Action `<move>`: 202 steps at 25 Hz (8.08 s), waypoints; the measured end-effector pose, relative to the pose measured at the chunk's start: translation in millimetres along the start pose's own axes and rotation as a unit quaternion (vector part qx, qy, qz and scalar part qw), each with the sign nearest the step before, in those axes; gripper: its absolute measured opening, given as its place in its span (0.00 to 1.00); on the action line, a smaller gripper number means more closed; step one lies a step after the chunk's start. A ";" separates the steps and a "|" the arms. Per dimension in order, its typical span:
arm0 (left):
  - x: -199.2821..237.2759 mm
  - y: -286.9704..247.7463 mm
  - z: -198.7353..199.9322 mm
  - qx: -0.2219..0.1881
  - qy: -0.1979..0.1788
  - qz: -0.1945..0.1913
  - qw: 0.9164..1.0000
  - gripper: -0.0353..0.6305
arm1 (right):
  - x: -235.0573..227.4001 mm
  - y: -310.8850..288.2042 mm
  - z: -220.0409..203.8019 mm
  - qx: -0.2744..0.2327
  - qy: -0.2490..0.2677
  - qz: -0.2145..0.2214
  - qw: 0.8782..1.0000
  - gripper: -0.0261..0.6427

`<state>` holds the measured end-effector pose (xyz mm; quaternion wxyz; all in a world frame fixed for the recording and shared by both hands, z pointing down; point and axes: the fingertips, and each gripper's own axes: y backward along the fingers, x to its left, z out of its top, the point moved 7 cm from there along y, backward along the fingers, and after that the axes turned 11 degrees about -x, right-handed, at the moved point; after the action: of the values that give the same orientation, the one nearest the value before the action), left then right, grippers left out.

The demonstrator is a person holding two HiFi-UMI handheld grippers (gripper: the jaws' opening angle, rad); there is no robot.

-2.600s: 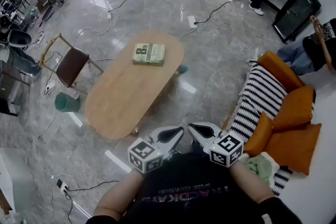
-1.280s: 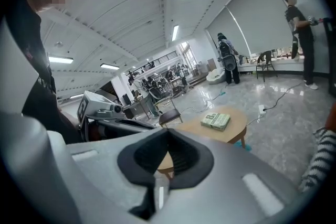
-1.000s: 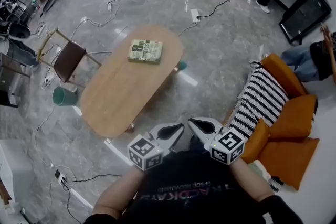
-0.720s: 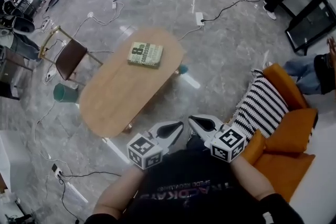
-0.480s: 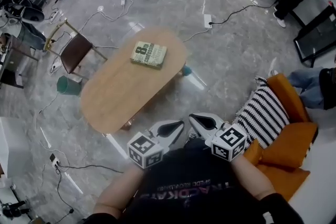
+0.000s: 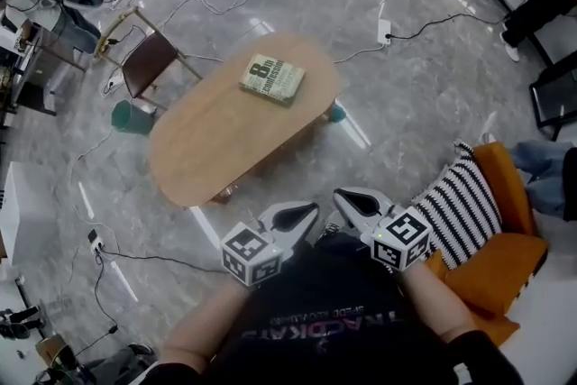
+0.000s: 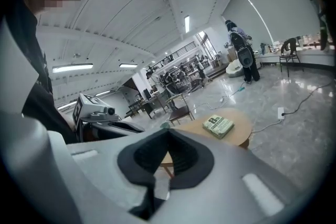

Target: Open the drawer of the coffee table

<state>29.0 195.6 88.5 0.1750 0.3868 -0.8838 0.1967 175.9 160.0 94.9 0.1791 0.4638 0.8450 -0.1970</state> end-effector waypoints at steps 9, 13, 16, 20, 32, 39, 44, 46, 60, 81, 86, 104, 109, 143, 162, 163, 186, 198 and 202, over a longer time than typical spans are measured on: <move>25.9 0.3 4.4 -0.002 0.009 -0.042 0.999 0.06 | 9.6 -20.8 -2.7 0.006 -0.002 -0.035 0.999 0.04; 47.1 9.7 10.9 -0.004 -0.006 -0.061 0.998 0.06 | 12.4 -40.3 -3.7 0.012 -0.004 -0.067 0.998 0.04; 62.1 18.2 10.8 -0.015 -0.010 -0.060 0.998 0.06 | 19.7 -56.4 -7.7 0.022 -0.005 -0.078 0.997 0.04; 83.3 29.2 4.4 -0.021 0.015 -0.057 0.998 0.06 | 28.1 -79.4 -13.9 0.043 -0.004 -0.083 0.996 0.04; 113.9 13.7 1.1 -0.045 0.033 0.038 0.998 0.06 | -14.2 -118.0 -12.1 0.096 0.008 0.000 0.995 0.04; 89.5 -67.6 17.6 -0.066 0.032 0.104 0.992 0.06 | -92.5 -94.3 26.2 0.113 0.017 0.071 0.991 0.04; 69.8 -119.4 18.4 -0.074 0.038 0.135 0.987 0.06 | -146.3 -72.2 48.2 0.121 0.024 0.098 0.987 0.04; 65.6 -135.8 19.4 -0.081 0.039 0.157 0.983 0.06 | -163.6 -63.9 54.1 0.125 0.029 0.108 0.986 0.04; 76.9 -148.8 -23.3 -0.083 0.071 0.231 0.967 0.06 | -207.6 -77.4 29.8 0.159 0.041 0.126 0.978 0.04; 234.9 -121.8 -191.0 -0.076 0.068 0.317 0.943 0.06 | -281.6 -165.7 -139.0 0.168 0.078 0.112 0.976 0.04; 281.9 -121.6 -241.7 -0.081 0.049 0.334 0.938 0.06 | -313.1 -191.9 -192.3 0.168 0.088 0.113 0.975 0.04; 410.6 -131.6 -393.7 -0.065 0.030 0.400 0.914 0.06 | -466.8 -251.2 -324.4 0.162 0.124 0.056 0.977 0.06; 437.5 -138.4 -420.8 -0.075 0.019 0.422 0.903 0.06 | -516.5 -266.2 -346.8 0.157 0.138 0.040 0.977 0.11; 495.0 -103.9 -468.4 -0.151 -0.015 0.507 0.849 0.34 | -582.6 -348.0 -354.0 0.143 0.250 0.087 0.953 0.39; 505.7 -84.2 -451.0 -0.135 -0.100 0.465 0.869 0.43 | -587.3 -336.7 -348.5 0.153 0.260 0.096 0.949 0.31; 505.3 -84.5 -451.4 -0.143 -0.094 0.467 0.868 0.43 | -587.1 -337.4 -348.2 0.157 0.264 0.099 0.946 0.31; 491.9 -81.5 -446.3 -0.134 -0.108 0.412 0.895 0.42 | -568.0 -312.4 -355.6 0.217 0.385 0.162 0.882 0.31; 486.1 -77.6 -446.2 -0.138 -0.088 0.418 0.894 0.38 | -562.7 -315.5 -350.4 0.251 0.378 0.177 0.874 0.31; 477.9 -77.6 -446.4 -0.131 -0.090 0.414 0.896 0.38 | -560.9 -307.8 -353.3 0.251 0.378 0.181 0.872 0.31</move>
<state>-148.1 69.1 710.0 0.0464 -0.0249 -0.9937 0.0984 154.2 -215.2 721.8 -0.2441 0.6771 0.6715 -0.1759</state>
